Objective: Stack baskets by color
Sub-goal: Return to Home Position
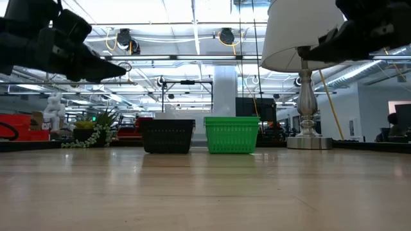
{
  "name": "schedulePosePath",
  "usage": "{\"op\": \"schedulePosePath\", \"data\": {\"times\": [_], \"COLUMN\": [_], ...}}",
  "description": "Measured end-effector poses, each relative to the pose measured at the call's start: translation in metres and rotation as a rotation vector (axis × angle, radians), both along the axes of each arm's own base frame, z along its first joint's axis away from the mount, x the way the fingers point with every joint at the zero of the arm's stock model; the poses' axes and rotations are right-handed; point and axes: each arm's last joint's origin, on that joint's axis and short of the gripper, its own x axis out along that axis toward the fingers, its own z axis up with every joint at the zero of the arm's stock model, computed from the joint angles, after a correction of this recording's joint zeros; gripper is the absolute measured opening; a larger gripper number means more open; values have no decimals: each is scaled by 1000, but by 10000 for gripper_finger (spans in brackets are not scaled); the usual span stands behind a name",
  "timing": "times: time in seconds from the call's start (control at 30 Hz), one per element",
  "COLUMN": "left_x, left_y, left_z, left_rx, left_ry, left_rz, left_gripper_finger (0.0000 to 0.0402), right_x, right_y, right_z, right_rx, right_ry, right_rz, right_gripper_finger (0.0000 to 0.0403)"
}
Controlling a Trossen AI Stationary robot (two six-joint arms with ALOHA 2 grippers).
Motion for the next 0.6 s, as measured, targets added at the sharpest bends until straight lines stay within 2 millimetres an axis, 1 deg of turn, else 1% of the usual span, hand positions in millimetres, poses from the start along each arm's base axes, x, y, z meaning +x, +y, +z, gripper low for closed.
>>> {"op": "schedulePosePath", "data": {"times": [0.13, 0.23, 0.3, 0.4, 0.6], "left_x": [-5, -8, -9, -9, -9], "left_y": [0, 0, 0, 0, 0], "left_z": [-8, -14, -17, -18, -17], "left_rx": [-2, 2, 3, 4, 7], "left_ry": [-23, -15, -1, 11, -1], "left_rz": [-5, -6, -6, -7, -7], "left_gripper_finger": [11, 15, 11, 3, 15], "right_x": [-4, -7, -9, -11, -15], "right_y": [0, 1, 0, 0, 3], "right_z": [-19, -28, -30, -32, -28], "right_rx": [-26, -37, -32, -19, 14], "right_ry": [-49, -106, -139, -146, -185], "right_rz": [65, 116, 125, 144, 283], "right_gripper_finger": [0, 0, 0, 0, 0]}}
